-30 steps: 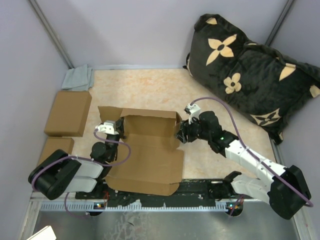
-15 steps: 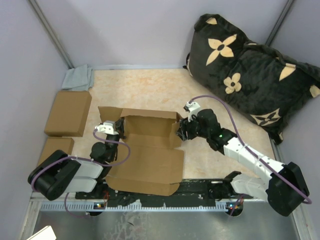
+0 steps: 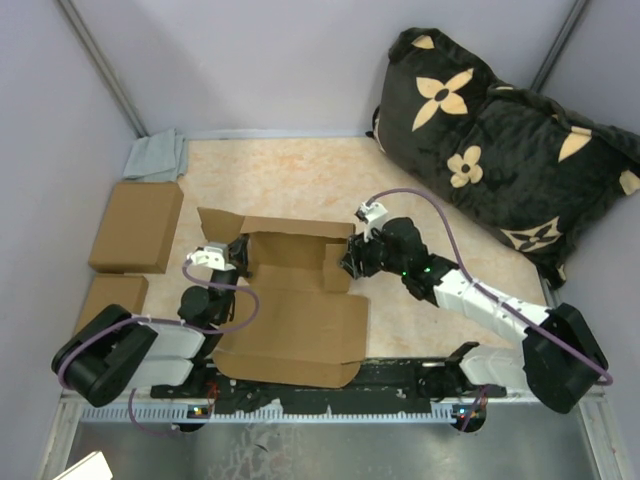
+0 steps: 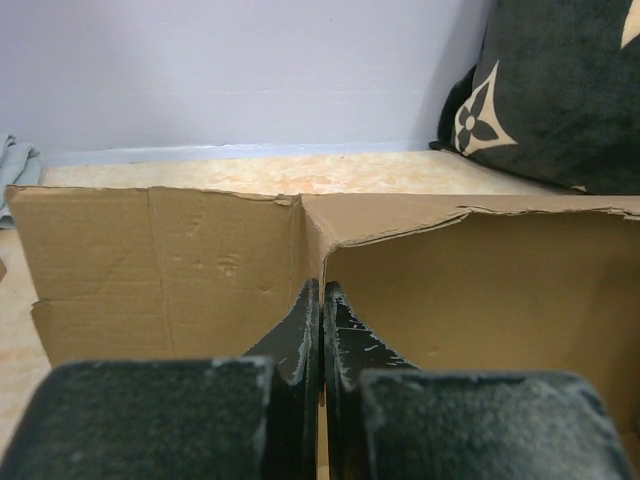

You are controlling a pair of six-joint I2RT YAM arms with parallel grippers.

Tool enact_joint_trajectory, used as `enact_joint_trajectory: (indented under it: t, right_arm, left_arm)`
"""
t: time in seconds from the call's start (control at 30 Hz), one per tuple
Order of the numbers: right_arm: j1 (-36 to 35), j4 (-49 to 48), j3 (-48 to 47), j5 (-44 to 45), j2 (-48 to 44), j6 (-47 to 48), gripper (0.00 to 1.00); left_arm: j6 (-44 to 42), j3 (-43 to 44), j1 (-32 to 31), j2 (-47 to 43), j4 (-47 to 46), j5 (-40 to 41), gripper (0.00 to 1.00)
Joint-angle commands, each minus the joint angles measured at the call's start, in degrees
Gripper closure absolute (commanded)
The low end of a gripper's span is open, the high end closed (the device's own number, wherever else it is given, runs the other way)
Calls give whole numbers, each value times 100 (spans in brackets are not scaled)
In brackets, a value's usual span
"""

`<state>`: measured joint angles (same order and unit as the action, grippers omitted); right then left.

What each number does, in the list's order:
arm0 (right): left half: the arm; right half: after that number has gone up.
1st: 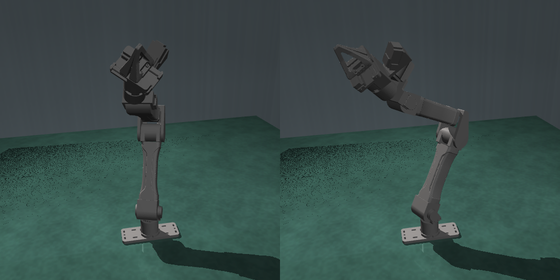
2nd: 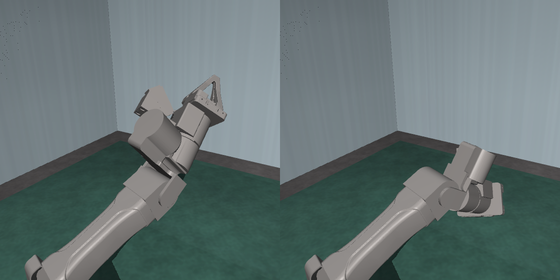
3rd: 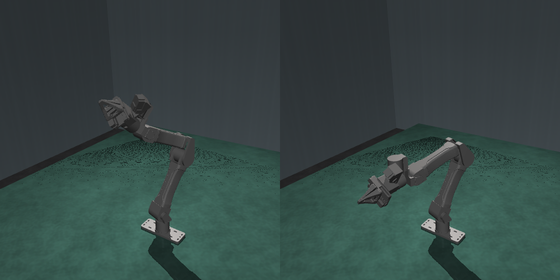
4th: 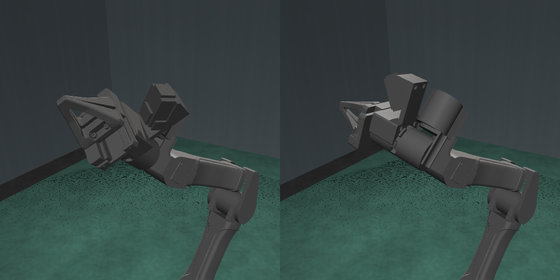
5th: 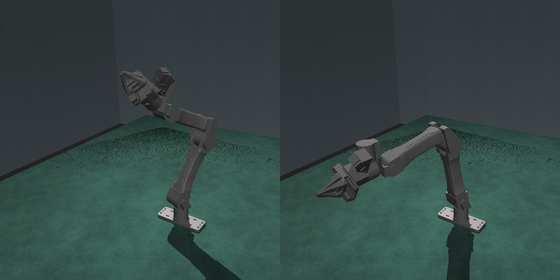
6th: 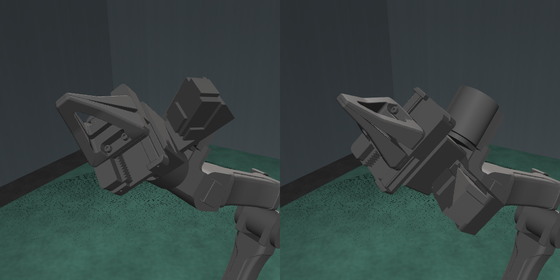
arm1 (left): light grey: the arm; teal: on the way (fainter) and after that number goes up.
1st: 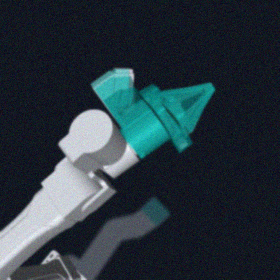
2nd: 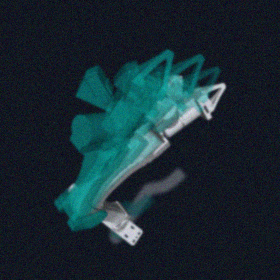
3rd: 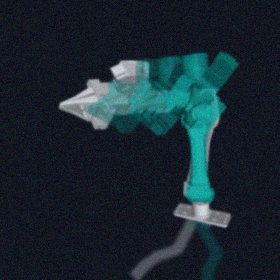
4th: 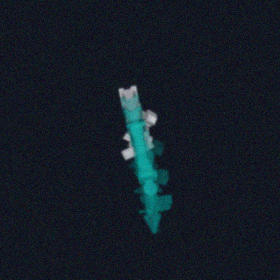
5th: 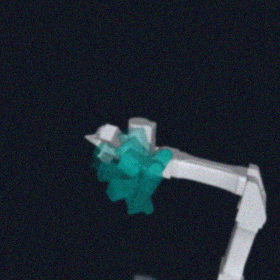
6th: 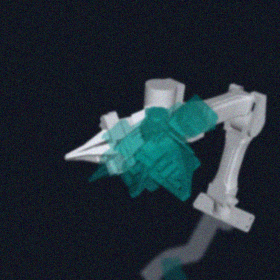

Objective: Fold the paper box

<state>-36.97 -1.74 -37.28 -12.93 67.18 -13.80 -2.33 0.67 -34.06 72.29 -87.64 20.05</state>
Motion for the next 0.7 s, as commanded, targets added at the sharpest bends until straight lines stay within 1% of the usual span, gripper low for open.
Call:
enact_joint_trajectory:
  t: [0.0,0.13,0.2,0.23,0.33,0.5,0.67]
  right_arm:
    - [-417,-372,-406,1228,280,-120,52]
    - [-784,-292,-464,2709,442,-330,53]
    - [-842,-346,-396,3179,418,-556,52]
    - [-854,-462,-314,3273,378,-644,52]
    - [-856,-1013,10,3270,226,-711,51]
    - [-856,-2121,469,2726,41,-494,50]
    - [-856,-2182,393,2562,197,-359,50]
  left_arm:
    - [146,-346,-83,-144,-960,-135,100]
    - [107,-356,-92,-240,-889,-91,100]
    - [114,-365,-100,-302,-825,-81,100]
    - [127,-365,-105,-337,-766,-85,100]
    - [171,-365,-100,-417,-594,-97,100]
    - [155,-392,-104,-373,-590,-88,100]
    - [151,-330,-109,-230,-592,-92,100]
